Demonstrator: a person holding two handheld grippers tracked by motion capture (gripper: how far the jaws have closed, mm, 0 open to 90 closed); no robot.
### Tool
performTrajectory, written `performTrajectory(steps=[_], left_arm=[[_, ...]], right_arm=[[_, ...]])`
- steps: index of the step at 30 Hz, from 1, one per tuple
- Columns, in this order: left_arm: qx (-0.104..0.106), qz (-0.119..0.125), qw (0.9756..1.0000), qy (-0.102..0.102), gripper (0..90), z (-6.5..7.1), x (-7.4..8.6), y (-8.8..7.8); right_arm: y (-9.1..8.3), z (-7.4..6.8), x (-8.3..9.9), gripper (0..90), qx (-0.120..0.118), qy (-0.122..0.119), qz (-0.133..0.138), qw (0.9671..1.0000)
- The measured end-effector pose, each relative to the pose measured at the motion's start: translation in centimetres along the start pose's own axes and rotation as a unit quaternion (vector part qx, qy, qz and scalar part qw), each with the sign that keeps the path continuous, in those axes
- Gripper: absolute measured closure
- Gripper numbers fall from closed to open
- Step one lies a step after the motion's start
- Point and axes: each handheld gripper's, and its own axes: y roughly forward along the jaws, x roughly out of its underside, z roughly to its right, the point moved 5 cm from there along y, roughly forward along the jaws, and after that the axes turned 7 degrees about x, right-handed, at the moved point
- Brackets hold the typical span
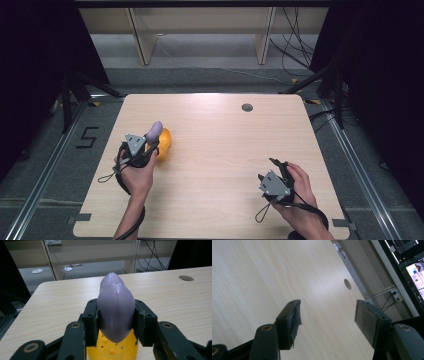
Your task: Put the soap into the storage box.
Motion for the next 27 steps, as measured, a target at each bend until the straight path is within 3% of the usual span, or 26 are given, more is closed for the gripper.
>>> performTrajectory(steps=[27], left_arm=[[-0.021,-0.022,0.9995,0.013,58.9,-0.9,1.5,2.4]], right_arm=[[0.1,-0.1,-0.1,38.0,-0.001,-0.009,0.003,1.0]])
